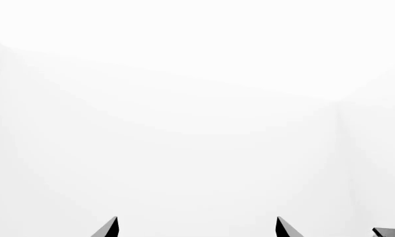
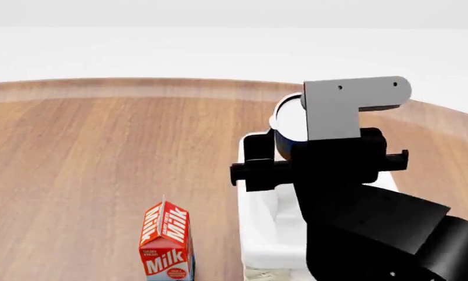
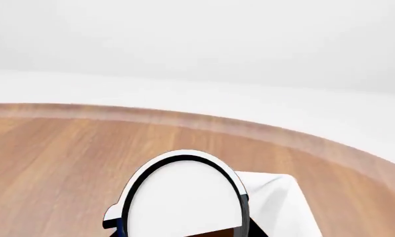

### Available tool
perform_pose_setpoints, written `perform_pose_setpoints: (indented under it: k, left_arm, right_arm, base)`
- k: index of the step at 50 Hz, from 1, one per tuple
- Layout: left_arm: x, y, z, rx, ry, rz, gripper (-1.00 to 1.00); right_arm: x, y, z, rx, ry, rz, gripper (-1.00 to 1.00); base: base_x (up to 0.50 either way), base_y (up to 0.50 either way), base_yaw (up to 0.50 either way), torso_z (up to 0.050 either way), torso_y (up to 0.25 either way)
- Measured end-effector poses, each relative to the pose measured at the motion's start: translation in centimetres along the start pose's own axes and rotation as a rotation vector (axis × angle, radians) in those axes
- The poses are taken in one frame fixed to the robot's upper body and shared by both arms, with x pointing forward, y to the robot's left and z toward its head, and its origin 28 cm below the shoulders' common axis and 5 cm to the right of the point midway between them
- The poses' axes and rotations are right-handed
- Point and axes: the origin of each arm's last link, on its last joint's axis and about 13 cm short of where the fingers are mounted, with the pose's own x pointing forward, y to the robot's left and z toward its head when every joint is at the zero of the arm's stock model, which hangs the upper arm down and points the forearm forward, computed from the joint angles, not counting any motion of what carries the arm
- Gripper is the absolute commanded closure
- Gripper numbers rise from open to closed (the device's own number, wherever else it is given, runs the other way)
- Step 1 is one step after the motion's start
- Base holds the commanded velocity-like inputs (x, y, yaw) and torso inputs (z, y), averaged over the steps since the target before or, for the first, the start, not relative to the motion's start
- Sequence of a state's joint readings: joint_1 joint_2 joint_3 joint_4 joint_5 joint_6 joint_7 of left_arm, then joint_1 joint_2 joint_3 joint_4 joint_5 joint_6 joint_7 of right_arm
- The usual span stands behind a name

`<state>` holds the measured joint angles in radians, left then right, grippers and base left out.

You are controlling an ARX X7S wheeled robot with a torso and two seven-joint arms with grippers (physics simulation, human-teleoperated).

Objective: Pick up the alphabet soup and the tomato sauce, and put them in the basket.

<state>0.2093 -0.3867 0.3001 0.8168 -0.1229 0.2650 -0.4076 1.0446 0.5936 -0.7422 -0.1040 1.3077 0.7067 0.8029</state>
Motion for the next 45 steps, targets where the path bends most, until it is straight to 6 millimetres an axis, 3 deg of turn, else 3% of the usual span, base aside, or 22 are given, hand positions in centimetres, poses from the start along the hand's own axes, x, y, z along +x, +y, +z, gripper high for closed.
perform_pose_setpoints:
  k: [10,22,45]
  left_arm:
    - [0.0,0.1,-0.2,0.0,0.003,0.002,-1.0]
    - [-0.2,0.1,-0.4,-0.001,0.009,0.003,-1.0]
    - [-0.2,0.3,-0.5,0.0,0.011,0.006,-1.0]
  right_arm:
    - [3.5,-0.4,-0.9,0.025,0.057,0.006,1.0]
    - [6.1,-0.7,-2.2,0.049,0.143,-0.016,1.0]
    - [7.3,-1.4,-4.5,0.06,0.289,-0.096,1.0]
  base:
    - [0.0,0.0,0.0,0.0,0.0]
    - [0.0,0.0,0.0,0.0,0.001]
    - [0.0,0.0,0.0,0.001,0.001]
